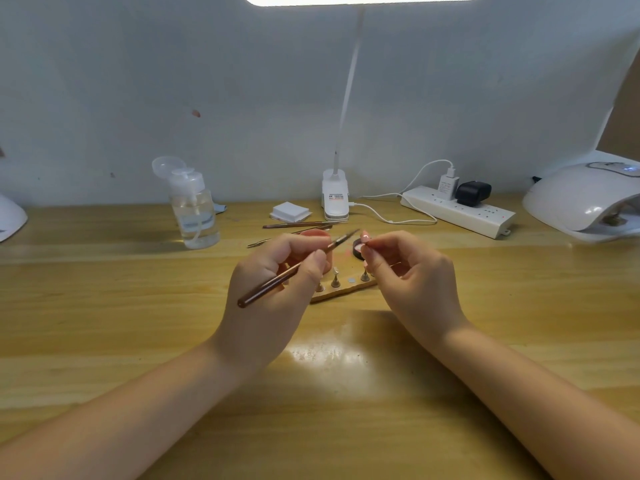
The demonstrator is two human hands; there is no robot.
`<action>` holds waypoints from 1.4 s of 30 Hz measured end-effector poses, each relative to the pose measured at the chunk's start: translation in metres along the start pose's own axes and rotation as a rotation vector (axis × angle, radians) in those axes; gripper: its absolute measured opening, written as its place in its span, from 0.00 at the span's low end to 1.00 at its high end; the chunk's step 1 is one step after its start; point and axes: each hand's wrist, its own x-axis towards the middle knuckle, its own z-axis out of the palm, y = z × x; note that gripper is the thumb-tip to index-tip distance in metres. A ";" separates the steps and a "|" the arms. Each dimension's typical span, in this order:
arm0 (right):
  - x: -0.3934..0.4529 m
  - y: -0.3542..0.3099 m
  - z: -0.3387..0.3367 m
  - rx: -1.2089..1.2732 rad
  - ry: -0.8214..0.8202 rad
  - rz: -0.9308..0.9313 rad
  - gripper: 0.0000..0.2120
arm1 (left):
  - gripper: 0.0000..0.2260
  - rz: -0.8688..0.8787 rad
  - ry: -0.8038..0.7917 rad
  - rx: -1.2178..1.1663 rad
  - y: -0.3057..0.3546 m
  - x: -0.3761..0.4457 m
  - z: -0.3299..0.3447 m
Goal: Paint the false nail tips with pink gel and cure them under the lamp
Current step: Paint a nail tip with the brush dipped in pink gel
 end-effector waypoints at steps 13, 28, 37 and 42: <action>0.002 0.003 0.000 0.273 -0.015 0.225 0.06 | 0.08 -0.169 0.170 -0.182 -0.004 0.004 0.000; -0.001 0.009 0.010 -0.154 -0.145 0.170 0.05 | 0.13 -0.509 0.150 -0.425 -0.017 0.006 0.002; 0.001 0.011 0.014 -0.527 -0.281 0.150 0.09 | 0.12 -0.517 0.164 -0.435 -0.016 0.005 0.003; 0.000 0.009 0.011 -0.673 -0.302 0.105 0.11 | 0.13 -0.519 0.151 -0.427 -0.015 0.004 0.003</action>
